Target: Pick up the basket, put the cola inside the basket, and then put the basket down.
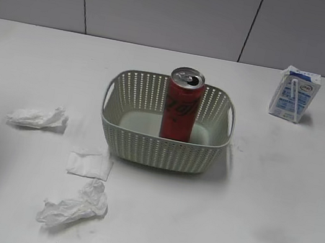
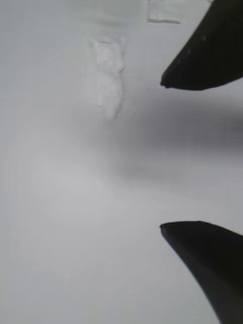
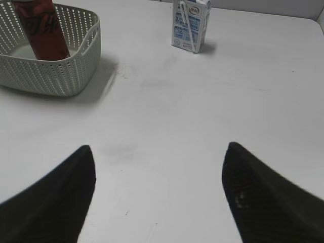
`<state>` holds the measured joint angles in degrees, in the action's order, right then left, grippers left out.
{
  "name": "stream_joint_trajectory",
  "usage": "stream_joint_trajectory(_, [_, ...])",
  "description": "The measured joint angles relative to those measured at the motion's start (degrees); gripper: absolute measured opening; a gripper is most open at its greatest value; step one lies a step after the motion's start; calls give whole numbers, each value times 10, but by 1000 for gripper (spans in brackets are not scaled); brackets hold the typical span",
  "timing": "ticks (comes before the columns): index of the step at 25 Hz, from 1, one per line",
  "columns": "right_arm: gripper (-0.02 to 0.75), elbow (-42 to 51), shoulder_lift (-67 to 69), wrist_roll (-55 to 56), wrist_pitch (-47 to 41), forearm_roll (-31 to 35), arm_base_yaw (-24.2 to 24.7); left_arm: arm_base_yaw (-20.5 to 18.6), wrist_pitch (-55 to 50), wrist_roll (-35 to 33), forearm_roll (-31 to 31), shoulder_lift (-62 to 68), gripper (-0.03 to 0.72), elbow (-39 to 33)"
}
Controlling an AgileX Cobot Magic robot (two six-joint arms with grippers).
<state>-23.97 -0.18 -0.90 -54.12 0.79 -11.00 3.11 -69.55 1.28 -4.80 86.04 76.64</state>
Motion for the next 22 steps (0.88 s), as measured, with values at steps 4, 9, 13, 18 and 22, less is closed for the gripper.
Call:
stream_joint_trajectory(4, [592, 0, 0, 0, 0, 0, 0, 1, 18, -7, 1, -104, 596, -128])
stream_joint_trajectory(9, [591, 0, 0, 0, 0, 0, 0, 1, 57, -13, 7, -227, 595, -274])
stream_joint_trajectory(13, [591, 0, 0, 0, 0, 0, 0, 1, 75, -13, 20, -330, 595, -363])
stream_joint_trajectory(18, [591, 0, 0, 0, 0, 0, 0, 1, 80, -13, 37, -460, 588, -447])
stream_joint_trajectory(22, [591, 0, 0, 0, 0, 0, 0, 1, 91, -13, 41, -565, 587, -472])
